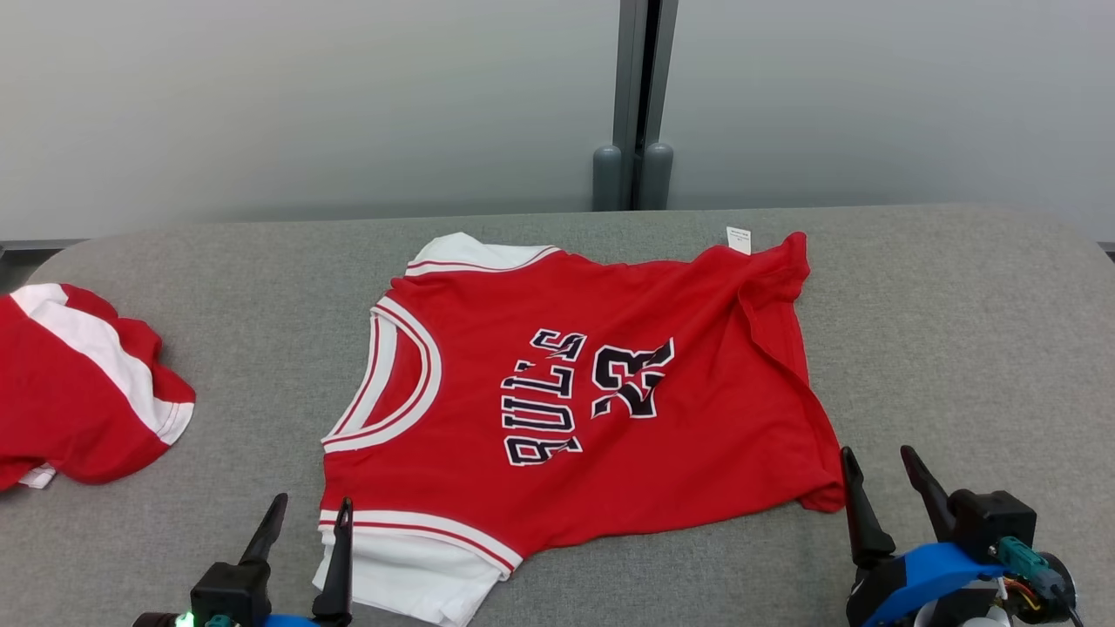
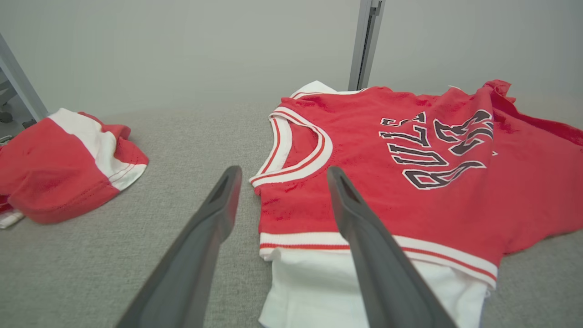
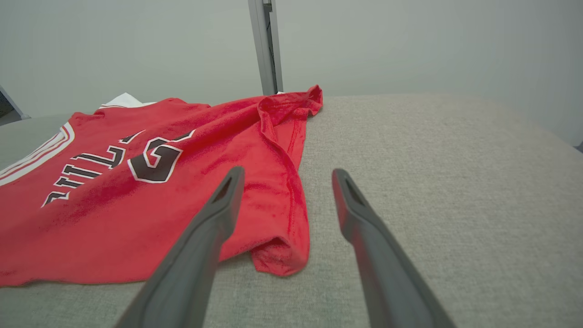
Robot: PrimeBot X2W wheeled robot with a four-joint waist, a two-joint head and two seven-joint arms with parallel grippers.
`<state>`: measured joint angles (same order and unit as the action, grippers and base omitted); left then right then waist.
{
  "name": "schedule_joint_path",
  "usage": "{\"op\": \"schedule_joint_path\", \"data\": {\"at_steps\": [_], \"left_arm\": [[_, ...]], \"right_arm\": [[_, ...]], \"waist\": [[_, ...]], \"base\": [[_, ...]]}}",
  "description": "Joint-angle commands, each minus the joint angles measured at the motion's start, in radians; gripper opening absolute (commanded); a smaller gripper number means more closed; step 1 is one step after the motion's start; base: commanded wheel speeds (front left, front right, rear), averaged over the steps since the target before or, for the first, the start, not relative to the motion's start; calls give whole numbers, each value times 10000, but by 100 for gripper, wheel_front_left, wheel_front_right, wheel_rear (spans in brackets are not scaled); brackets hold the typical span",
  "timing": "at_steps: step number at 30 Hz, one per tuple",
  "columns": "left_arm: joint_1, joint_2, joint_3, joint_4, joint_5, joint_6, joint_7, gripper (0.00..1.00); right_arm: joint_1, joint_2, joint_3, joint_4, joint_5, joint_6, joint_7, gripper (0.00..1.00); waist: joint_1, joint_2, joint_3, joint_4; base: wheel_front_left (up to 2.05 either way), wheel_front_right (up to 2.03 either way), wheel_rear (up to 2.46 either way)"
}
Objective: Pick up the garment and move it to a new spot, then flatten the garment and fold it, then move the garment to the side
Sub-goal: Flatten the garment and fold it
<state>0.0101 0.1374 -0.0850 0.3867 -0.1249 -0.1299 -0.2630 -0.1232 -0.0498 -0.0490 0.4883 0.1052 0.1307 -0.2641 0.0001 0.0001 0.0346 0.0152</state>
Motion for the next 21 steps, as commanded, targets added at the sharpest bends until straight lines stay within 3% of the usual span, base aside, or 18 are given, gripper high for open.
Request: {"op": "schedule_joint_path", "data": {"at_steps": [1, 21], "left_arm": [[-190, 71, -116, 292, -91, -12, -25, 100], [-608, 209, -726, 2483, -801, -12, -26, 100]], "right_arm": [[-330, -16, -155, 362, -103, 1, -5, 100], [-2001, -16, 350, 3882, 187, 1, -5, 100]], "waist": [[-1, -1, 126, 7], [-1, -1, 672, -111]], "base": [[0, 0, 0], [0, 0, 0]]}}
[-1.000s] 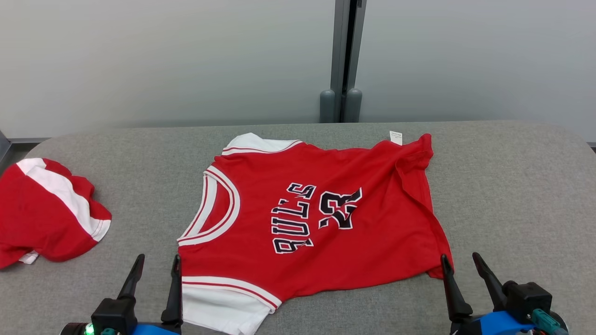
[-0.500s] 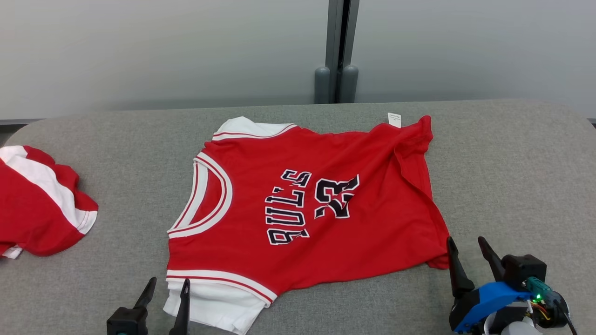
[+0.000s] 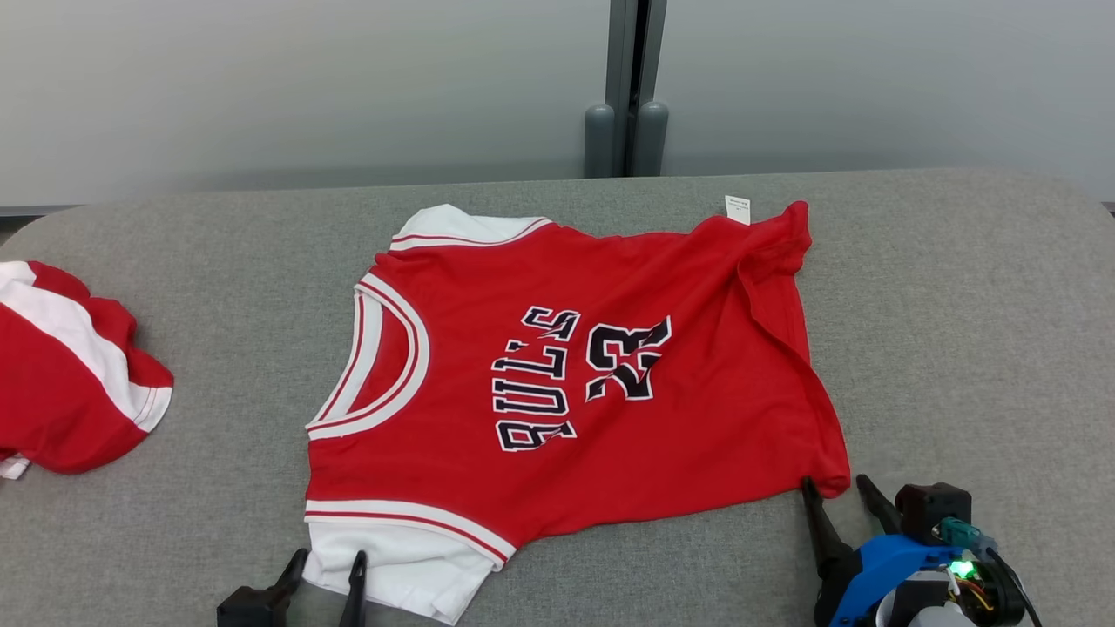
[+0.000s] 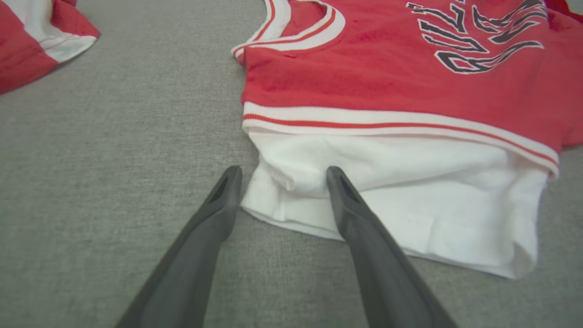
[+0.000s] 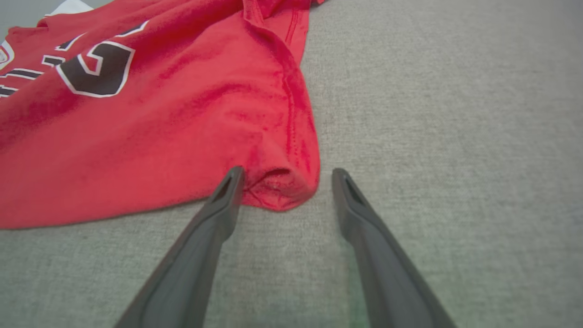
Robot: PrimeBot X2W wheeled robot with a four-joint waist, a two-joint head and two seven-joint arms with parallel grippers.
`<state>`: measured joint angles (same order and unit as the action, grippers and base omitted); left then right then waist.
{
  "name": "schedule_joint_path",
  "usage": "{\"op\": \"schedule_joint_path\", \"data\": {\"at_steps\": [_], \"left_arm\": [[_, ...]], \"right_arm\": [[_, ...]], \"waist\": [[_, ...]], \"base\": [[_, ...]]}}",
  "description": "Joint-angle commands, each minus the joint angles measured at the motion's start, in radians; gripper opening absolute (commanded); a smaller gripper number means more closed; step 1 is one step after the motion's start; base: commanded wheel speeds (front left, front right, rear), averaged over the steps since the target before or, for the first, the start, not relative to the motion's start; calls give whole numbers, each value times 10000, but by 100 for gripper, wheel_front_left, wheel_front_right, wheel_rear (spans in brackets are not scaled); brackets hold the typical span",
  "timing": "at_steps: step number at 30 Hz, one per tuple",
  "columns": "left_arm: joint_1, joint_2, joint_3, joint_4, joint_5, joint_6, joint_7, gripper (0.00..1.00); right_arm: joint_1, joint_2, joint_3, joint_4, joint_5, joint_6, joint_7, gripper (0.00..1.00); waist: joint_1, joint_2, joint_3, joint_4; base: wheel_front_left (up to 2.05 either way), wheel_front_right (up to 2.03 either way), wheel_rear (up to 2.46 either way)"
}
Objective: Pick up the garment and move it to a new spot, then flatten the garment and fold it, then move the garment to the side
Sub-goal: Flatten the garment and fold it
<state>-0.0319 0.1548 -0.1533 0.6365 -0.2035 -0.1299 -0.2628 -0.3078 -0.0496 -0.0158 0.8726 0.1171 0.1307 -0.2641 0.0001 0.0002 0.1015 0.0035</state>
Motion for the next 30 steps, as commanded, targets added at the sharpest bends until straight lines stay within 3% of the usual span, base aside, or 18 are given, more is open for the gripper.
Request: {"op": "schedule_joint_path", "data": {"at_steps": [1, 17, 18, 19, 21, 25, 30], "left_arm": [[-199, 5, -137, 0, -84, -12, -27, 100], [-689, 40, -987, 885, -654, -12, 4, 100], [-729, 38, -1068, 977, -705, -12, 9, 75], [-760, 33, -1132, 1046, -789, -12, 9, 38], [-830, 49, -1215, 1159, -909, -12, 9, 0], [-886, 83, -1343, 961, -1188, -11, -2, 0], [-932, 152, -1169, -290, -1586, -11, -17, 0]], "right_arm": [[-173, -19, 90, 123, 119, 1, -5, 100], [-689, -15, 397, 1083, 875, 1, 8, 98], [-724, -10, 454, 1126, 929, 1, 9, 49], [-748, -5, 542, 1170, 1008, 3, 9, 0], [-794, -4, 671, 1201, 1139, 1, 8, 0], [-872, -19, 846, 942, 1450, 1, 3, 0], [-787, -39, 863, 32, 1293, 1, -3, 0]], "waist": [[-1, -2, 8, 11], [-1, -2, 106, 15], [-1, -2, 101, 19], [-1, -2, 97, 19], [-1, -2, 83, 23], [-1, -2, 50, 37], [-1, -2, 26, 96]], "base": [[0, 0, 0], [0, 0, 0], [0, 0, 0], [0, 0, 0], [0, 0, 0], [0, 0, 0], [0, 0, 0]]}}
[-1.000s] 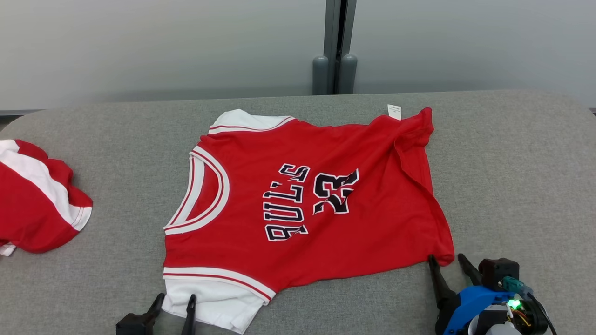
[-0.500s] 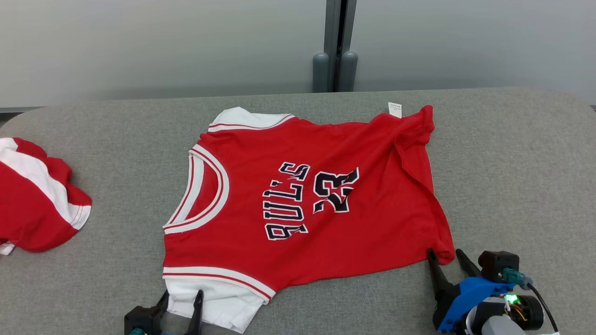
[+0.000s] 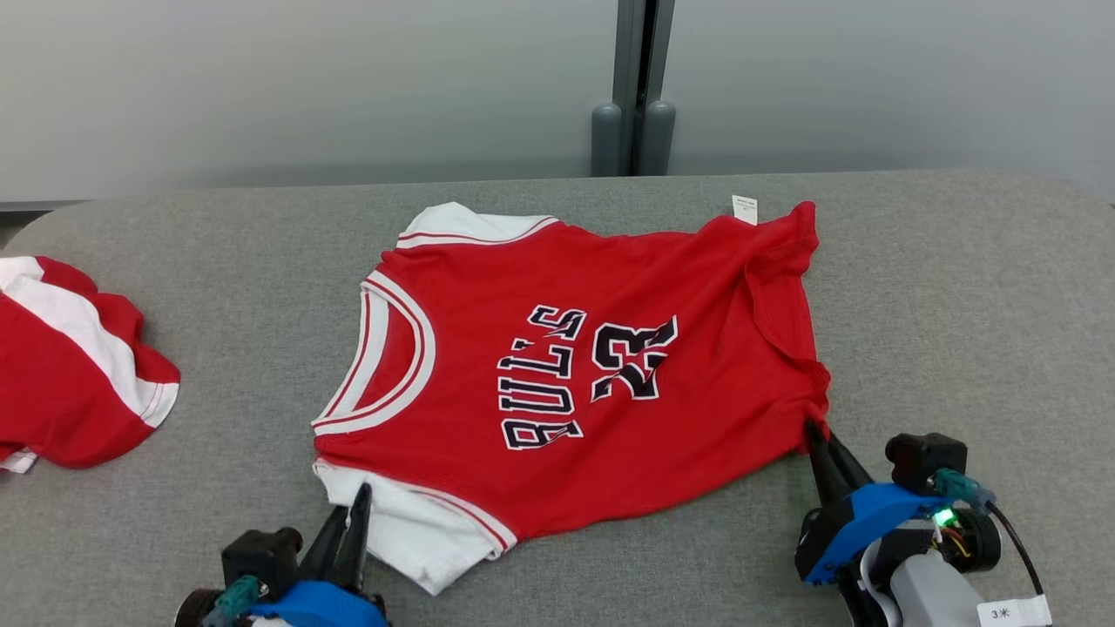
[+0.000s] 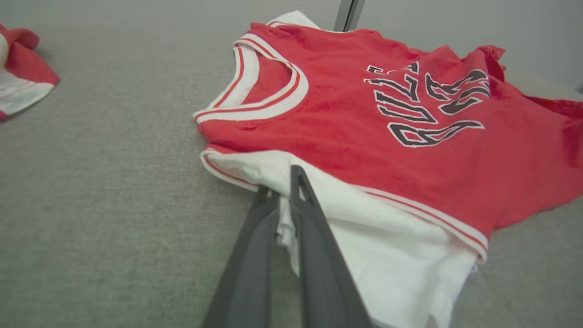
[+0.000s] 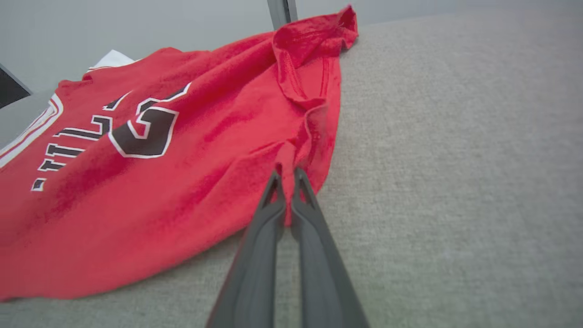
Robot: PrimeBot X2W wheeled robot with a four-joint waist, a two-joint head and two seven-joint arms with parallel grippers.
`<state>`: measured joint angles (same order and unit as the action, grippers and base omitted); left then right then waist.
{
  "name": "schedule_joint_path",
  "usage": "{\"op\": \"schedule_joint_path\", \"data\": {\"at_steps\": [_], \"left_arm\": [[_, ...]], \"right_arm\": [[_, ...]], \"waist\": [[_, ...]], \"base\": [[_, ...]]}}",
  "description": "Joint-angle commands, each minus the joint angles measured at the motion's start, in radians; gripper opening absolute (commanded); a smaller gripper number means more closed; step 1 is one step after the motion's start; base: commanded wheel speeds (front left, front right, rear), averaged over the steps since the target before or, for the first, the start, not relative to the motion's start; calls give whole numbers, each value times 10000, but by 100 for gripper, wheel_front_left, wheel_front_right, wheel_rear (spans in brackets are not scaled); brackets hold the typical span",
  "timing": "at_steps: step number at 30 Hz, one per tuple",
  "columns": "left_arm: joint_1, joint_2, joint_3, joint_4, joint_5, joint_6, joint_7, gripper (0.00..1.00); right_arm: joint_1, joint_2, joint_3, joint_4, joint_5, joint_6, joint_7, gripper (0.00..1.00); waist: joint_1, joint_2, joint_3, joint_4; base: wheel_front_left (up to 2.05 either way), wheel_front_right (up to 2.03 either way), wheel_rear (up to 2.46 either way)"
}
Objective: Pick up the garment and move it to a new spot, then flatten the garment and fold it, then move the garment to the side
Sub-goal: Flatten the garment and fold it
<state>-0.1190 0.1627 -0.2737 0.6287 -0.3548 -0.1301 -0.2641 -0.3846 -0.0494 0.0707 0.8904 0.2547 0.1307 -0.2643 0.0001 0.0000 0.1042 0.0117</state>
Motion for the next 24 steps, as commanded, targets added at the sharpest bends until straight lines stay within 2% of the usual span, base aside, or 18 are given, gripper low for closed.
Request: {"op": "schedule_joint_path", "data": {"at_steps": [1, 4, 8, 13, 18, 24], "left_arm": [[-96, 77, 93, -524, -190, -9, -5, 0], [-339, 201, 178, -1440, -585, -9, -2, 0], [-1075, 688, 32, -2285, -849, -9, -4, 0], [-2911, 1436, -307, -2447, -1295, -9, -5, 0], [-5449, 2096, -727, -2002, -2096, -9, 145, 0], [-8954, 2437, -1175, -1197, -3034, -9, 659, 0]], "right_arm": [[4, -80, -13, -391, -85, 1, -3, 0], [-25, -233, 34, -1082, -110, 1, -1, 0], [-590, -487, 197, -1865, -38, 1, -4, 0], [-2003, -844, 720, -2207, -85, 1, -3, 0], [-4185, -1008, 1063, -1776, 199, 1, -3, 0], [-7304, -1043, 1297, -568, 702, 1, 28, 0]], "waist": [[-1, 0, -5, 38], [-1, 0, 0, 88], [-1, 0, 129, 91], [-1, 0, 555, -44], [-1, 0, 1362, -245], [-1, 0, 2525, -367]], "base": [[0, 0, 0], [0, 0, 0], [0, 0, 0], [0, 0, 0], [0, 0, 0], [0, 0, 0]]}}
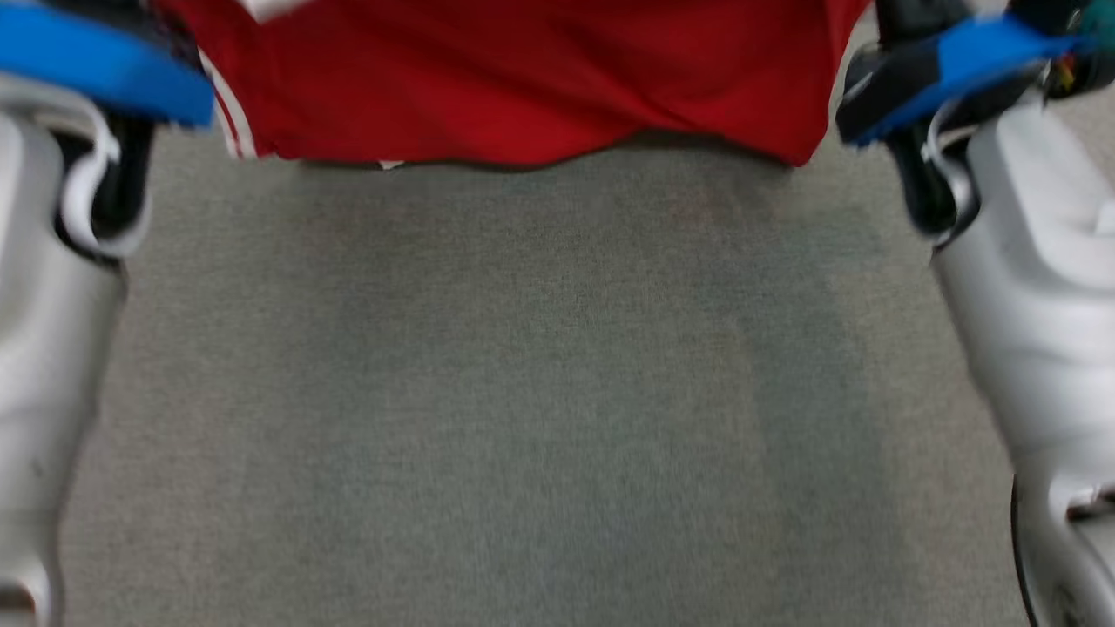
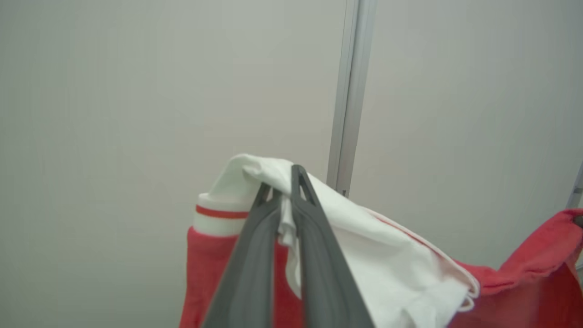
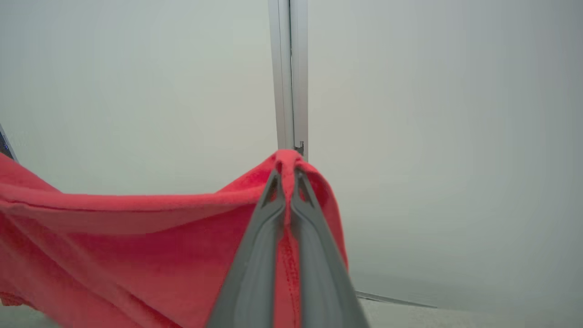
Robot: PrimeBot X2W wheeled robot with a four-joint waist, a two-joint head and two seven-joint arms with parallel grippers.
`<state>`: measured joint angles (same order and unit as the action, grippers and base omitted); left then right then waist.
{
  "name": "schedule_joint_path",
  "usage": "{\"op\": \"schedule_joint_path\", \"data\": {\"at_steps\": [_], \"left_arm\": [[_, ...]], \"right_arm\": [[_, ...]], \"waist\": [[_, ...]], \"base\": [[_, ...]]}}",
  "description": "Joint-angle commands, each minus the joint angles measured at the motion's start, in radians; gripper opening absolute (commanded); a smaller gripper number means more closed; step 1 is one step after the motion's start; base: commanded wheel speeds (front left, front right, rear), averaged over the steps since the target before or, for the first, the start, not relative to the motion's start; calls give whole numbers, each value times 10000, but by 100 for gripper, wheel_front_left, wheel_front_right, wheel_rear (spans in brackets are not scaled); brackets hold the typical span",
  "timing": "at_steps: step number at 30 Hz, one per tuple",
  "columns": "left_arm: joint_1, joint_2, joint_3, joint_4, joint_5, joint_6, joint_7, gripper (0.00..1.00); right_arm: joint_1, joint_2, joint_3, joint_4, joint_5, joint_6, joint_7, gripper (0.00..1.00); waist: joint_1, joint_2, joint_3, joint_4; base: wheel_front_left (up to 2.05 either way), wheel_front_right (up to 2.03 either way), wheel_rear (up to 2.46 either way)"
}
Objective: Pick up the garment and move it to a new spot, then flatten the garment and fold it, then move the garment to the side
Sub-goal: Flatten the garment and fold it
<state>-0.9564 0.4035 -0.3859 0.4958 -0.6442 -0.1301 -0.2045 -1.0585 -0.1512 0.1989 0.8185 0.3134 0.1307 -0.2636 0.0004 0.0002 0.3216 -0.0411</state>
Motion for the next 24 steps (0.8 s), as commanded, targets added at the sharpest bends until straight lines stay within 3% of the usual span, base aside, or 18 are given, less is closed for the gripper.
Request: {"op": "schedule_joint_path", "data": {"at_steps": [1, 7, 15, 19, 24], "left_arm": [[-1140, 58, -57, 349, -338, -9, 165, 0], [-4427, -222, -315, 1584, -1077, -9, 296, 0], [-7140, -554, -873, 2751, -1538, -9, 48, 0], [-7922, -702, -1363, 3165, -1721, -9, -133, 0], [-7774, -668, -1985, 3453, -2148, -9, -346, 0]], "right_arm": [[-1087, -42, 12, 359, 161, 1, 61, 0], [-4106, -287, -220, 1496, 370, 1, 137, 0], [-6346, -389, -286, 2406, 0, 1, 45, 0], [-6901, -349, -208, 2787, -121, 1, -4, 0], [-6727, -286, -114, 2916, -77, 1, -23, 0]], "waist": [[-4, -2, 554, 140], [-4, -2, 1457, 121], [-4, -2, 1874, 68], [-4, -2, 1997, 74], [-4, -2, 2133, 89]], "base": [[0, 0, 0], [0, 0, 0], [0, 0, 0], [0, 0, 0], [0, 0, 0]]}}
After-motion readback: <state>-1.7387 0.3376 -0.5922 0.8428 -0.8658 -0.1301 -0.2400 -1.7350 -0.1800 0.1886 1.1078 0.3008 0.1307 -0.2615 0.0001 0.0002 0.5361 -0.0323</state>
